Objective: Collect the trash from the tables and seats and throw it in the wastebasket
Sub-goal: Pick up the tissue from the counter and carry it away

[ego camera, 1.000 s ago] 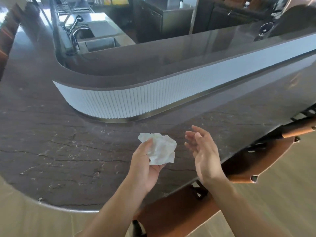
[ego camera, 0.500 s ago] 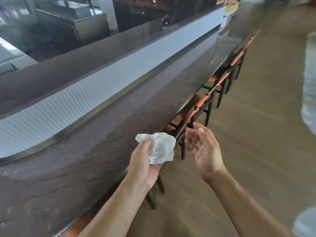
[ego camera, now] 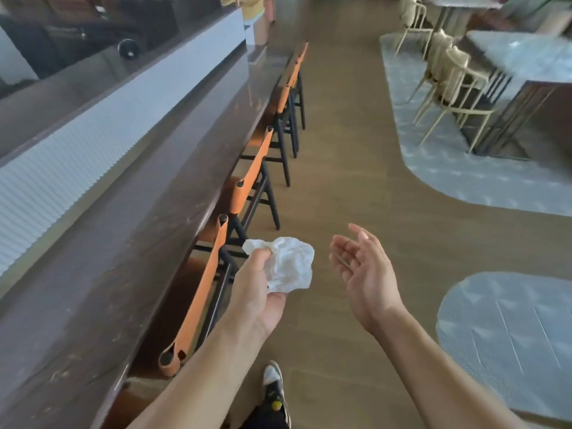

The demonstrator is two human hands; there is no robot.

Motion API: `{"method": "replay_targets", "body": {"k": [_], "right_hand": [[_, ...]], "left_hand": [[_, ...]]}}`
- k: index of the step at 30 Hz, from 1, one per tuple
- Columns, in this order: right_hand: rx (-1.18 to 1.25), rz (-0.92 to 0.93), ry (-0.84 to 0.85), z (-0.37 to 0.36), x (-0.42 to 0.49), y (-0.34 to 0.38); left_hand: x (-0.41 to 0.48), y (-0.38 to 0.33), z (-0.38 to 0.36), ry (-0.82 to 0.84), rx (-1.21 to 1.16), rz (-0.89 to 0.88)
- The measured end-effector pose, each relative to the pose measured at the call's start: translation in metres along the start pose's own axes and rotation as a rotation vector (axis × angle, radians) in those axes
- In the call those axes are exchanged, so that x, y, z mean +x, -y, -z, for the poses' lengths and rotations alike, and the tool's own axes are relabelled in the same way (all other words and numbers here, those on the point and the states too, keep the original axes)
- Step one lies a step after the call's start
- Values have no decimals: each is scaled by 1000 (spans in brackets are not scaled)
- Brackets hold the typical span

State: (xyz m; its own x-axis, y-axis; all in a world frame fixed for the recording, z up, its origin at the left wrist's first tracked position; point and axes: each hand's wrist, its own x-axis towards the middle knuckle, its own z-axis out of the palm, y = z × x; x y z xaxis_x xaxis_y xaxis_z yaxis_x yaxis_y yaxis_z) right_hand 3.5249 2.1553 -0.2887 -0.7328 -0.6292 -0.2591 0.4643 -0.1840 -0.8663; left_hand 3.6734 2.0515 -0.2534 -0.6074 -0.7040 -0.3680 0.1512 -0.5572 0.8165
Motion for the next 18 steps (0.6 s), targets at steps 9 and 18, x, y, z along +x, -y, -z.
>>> {"method": "replay_targets", "body": {"k": [9, 18], "right_hand": [[57, 55, -100, -20, 166, 44], [132, 103, -144, -55, 315, 103]], "left_hand": [[177, -41, -57, 78, -13, 106], [325, -109, -114, 47, -71, 117]]}}
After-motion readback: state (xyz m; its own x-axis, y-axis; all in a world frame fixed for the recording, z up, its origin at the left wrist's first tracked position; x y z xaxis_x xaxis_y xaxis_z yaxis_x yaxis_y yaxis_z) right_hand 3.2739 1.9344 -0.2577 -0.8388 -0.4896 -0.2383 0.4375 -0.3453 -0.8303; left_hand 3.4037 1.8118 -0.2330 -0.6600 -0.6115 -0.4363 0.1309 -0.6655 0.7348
